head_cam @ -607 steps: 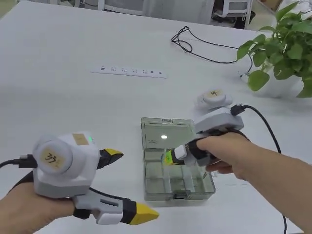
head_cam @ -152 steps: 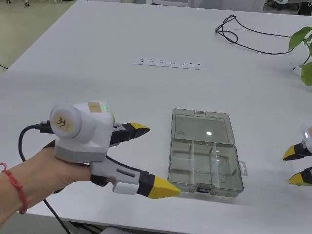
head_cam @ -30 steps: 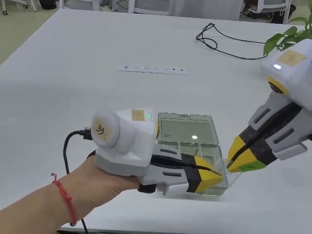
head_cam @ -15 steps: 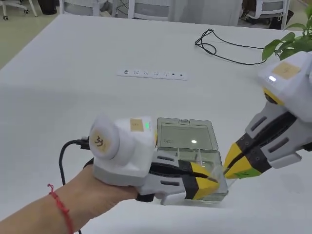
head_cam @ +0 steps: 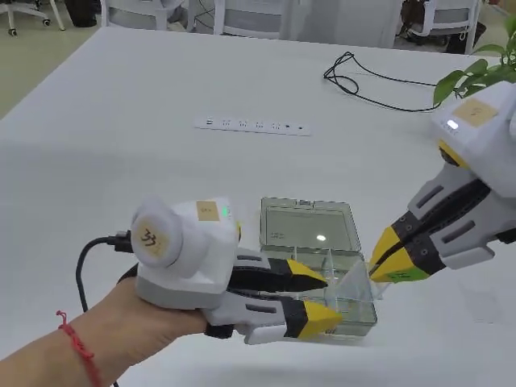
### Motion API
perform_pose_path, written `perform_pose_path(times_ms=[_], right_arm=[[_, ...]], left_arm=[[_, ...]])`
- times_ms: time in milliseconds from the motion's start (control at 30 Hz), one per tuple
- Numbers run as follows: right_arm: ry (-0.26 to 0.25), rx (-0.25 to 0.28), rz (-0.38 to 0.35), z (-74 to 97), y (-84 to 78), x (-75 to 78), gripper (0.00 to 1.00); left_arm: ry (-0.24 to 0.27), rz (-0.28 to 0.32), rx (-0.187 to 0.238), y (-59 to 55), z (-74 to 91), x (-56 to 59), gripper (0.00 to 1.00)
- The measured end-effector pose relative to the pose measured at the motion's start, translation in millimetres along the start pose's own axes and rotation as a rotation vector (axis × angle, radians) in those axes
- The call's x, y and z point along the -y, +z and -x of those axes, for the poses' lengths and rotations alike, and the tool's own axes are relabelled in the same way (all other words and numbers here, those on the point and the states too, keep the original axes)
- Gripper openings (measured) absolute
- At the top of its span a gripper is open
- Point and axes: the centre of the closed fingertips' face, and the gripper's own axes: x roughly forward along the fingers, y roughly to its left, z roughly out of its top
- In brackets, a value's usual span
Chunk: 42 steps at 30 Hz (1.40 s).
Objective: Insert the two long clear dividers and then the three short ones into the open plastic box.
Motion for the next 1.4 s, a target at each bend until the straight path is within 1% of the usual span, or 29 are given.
perform_pose_path(times_ms=[133,167,233,300,367,467,567,600,667,767,800,867,967,1000,1100,1200,1267,1400], right_arm=[[-0.034,-0.012,-0.001,-0.8,-2.8,10.3,0.03],[-0.040,-0.014,-0.003,-1.2,-3.3,12.7,0.03],[-0.052,-0.019,-0.001,-1.7,-5.6,19.3,0.03],[-0.065,-0.024,-0.002,-3.6,-5.8,24.9,0.03],[-0.074,-0.025,-0.003,-6.2,-5.7,30.2,0.03],[-0.091,-0.031,-0.004,-11.6,-8.2,39.7,0.03],[-0.106,-0.033,-0.009,-17.4,-10.6,49.6,0.03],[-0.113,-0.034,-0.013,-19.9,-13.2,57.0,0.03],[-0.122,-0.035,-0.018,-24.9,-15.8,63.5,0.03],[-0.131,-0.035,-0.027,-31.1,-16.5,67.1,0.03],[-0.133,-0.036,-0.031,-34.3,-20.2,72.9,0.03],[-0.134,-0.037,-0.035,-39.7,-24.9,79.4,0.03],[-0.138,-0.037,-0.041,-46.4,-28.5,84.1,0.03],[-0.140,-0.035,-0.045,-49.3,-29.0,84.3,0.03],[-0.141,-0.035,-0.053,-55.8,-32.9,84.8,0.03],[-0.136,-0.039,-0.064,-61.4,-38.0,84.1,0.03],[-0.135,-0.043,-0.070,-66.4,-45.4,86.5,0.03],[-0.135,-0.044,-0.079,-68.7,-48.4,85.2,0.03]], left_arm=[[0.036,0.001,-0.007,-2.7,6.1,-8.0,0.30],[0.043,0.005,-0.010,-3.9,7.2,-9.7,0.34],[0.061,-0.003,-0.019,-6.6,10.2,-14.4,0.37],[0.076,0.003,-0.027,-9.9,13.4,-19.2,0.41],[0.102,-0.009,-0.037,-12.9,16.3,-24.8,0.47],[0.114,-0.013,-0.048,-16.4,19.8,-28.8,0.54],[0.125,-0.019,-0.074,-23.1,22.8,-33.3,0.61],[0.127,-0.025,-0.082,-25.5,24.0,-34.4,0.63],[0.134,-0.026,-0.098,-29.9,26.0,-36.8,0.67],[0.141,-0.023,-0.103,-33.3,28.2,-39.4,0.74],[0.144,-0.025,-0.107,-35.1,28.9,-40.2,0.77],[0.152,-0.026,-0.119,-38.8,29.8,-42.1,0.83],[0.152,-0.016,-0.122,-42.5,31.1,-43.0,0.89],[0.156,-0.003,-0.124,-43.9,31.8,-44.1,0.90],[0.171,0.007,-0.116,-44.2,33.1,-46.6,1.00],[0.173,0.013,-0.124,-46.4,34.8,-47.4,1.00],[0.172,0.020,-0.124,-47.1,35.5,-47.8,1.00],[0.176,0.023,-0.121,-47.0,36.1,-48.5,1.00]])
